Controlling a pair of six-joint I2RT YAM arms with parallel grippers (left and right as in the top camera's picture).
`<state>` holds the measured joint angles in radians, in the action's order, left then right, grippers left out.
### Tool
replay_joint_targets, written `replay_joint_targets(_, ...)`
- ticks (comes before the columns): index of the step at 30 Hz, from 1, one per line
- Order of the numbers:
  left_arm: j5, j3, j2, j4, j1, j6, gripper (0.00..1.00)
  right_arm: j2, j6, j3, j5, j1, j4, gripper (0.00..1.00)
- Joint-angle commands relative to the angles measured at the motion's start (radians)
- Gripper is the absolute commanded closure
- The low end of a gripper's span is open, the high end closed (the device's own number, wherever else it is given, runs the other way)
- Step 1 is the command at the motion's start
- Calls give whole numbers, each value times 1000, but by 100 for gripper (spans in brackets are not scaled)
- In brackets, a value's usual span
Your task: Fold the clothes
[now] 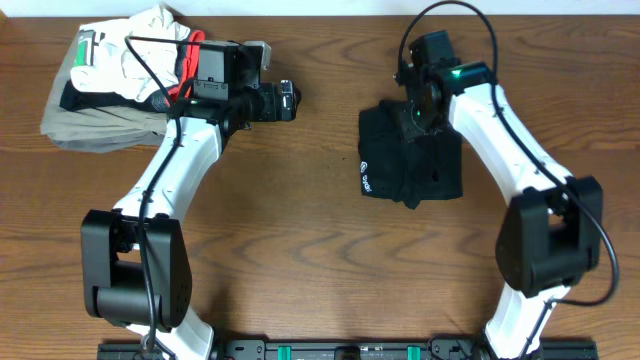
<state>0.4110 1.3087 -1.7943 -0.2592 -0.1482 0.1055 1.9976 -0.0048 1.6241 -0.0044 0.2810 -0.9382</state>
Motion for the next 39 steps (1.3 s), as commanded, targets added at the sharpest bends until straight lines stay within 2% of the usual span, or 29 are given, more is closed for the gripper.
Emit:
replay_joint_targets(1,-5,6,8,-2,1,4,2,41,-4,0,34,5,-11,63)
replay_joint_targets(5,-5,6,8,-2,1,1,2,38,10,4,35,0,-8,98)
replay_joint_targets(6,-5,6,8,-1,1,1,2,37,12,9,34,-2,-10,99)
replay_joint_targets(15,-39,6,8,-2,1,1,2,-16,57,126,34,-70,-163,99)
replay_joint_targets(23,-39,6,8,-2,1,-5,2,-16,105,128,18,-209,-291,99)
replay_joint_targets(32,-65,6,8,-2,1,-7,2,-16,105,25,-50,-301,-261,99)
replay_joint_targets(34,-65,6,8,-2,1,-7,2,-16,108,-28,-53,-307,-225,90)
replay_joint_targets(36,-65,6,8,-2,1,-7,2,-16,125,-88,-53,-314,-182,73)
replay_joint_targets(39,-65,6,8,-2,1,-7,2,-16,165,-175,-53,-339,-106,69)
